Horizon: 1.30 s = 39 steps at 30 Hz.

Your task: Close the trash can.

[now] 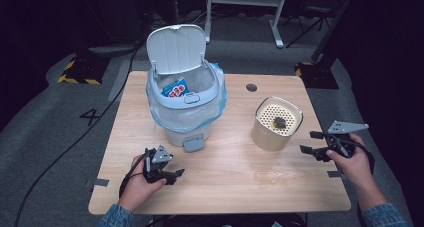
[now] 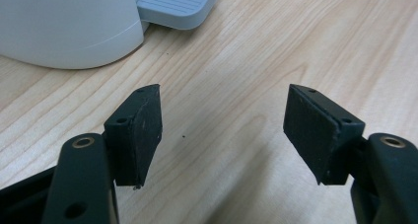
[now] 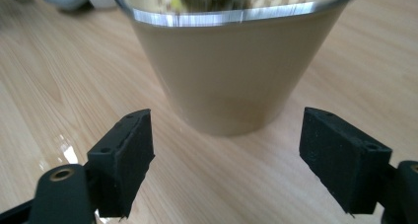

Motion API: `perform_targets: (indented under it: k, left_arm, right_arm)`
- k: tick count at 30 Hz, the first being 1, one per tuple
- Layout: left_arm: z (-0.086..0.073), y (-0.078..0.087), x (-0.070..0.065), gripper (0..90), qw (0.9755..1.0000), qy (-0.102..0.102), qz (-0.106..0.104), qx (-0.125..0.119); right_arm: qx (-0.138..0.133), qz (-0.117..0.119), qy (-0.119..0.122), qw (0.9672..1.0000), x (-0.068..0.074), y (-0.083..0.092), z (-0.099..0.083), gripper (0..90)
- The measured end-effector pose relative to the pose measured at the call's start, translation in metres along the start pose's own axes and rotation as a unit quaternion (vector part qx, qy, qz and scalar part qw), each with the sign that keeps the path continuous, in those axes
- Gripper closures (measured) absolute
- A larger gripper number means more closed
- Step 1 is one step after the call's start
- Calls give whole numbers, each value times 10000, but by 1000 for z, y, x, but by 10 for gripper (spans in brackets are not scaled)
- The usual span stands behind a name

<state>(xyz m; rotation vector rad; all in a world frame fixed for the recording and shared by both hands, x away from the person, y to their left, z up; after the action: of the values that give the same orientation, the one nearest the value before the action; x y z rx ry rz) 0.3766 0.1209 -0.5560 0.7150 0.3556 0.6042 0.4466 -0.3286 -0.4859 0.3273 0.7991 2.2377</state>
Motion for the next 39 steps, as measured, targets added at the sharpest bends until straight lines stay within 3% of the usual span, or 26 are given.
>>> perform_targets:
  k: [1, 6, 14, 16, 17, 21, 33, 34, 39]
  left_arm:
    - [0, 1, 0, 311, 10000, 10, 12, 4]
    - [-2, 3, 2, 312, 10000, 48, 56, 46]
    - [-6, 7, 4, 328, 9996, 192, 141, 178]
    - [-6, 8, 3, 328, 9995, 259, 102, 138]
    - [-2, 14, 3, 328, 9994, 356, 14, -11]
    - [10, 31, 5, 321, 9986, 440, -37, -280]
    - [53, 78, 14, 322, 9963, 180, 93, -835]
    - [64, 90, 15, 322, 9950, 165, 95, -984]
    - [93, 113, 20, 323, 9919, 117, 61, -1261]
  right_arm:
    - [113, -82, 4, 9999, 0, -8, -13, 213]
    - [370, -302, -88, 9988, 1, -27, -42, 211]
    - [544, -573, -90, 9968, 3, -46, -70, 181]
    - [465, -597, -113, 9971, 4, -47, -70, 167]
    - [295, -621, -219, 9974, 5, -48, -71, 157]
    - [296, -625, -221, 9974, 5, -48, -71, 155]
    - [291, -608, -218, 9975, 6, -48, -71, 154]
    - [288, -605, -222, 9975, 6, -48, -71, 154]
    - [286, -603, -223, 9975, 6, -48, -71, 154]
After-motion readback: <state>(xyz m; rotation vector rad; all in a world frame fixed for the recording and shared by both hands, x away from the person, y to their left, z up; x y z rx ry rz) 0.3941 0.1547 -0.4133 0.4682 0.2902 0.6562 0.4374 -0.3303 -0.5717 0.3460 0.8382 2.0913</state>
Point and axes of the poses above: each handheld gripper's, and its own axes: y roughly backward along the jaws, z roughly out of its top, x roughly to its left, the point moved 10 cm from there along -y, roughly forward along the jaws, and after that the axes turned 4 degrees about -z, right-handed, at the moved point
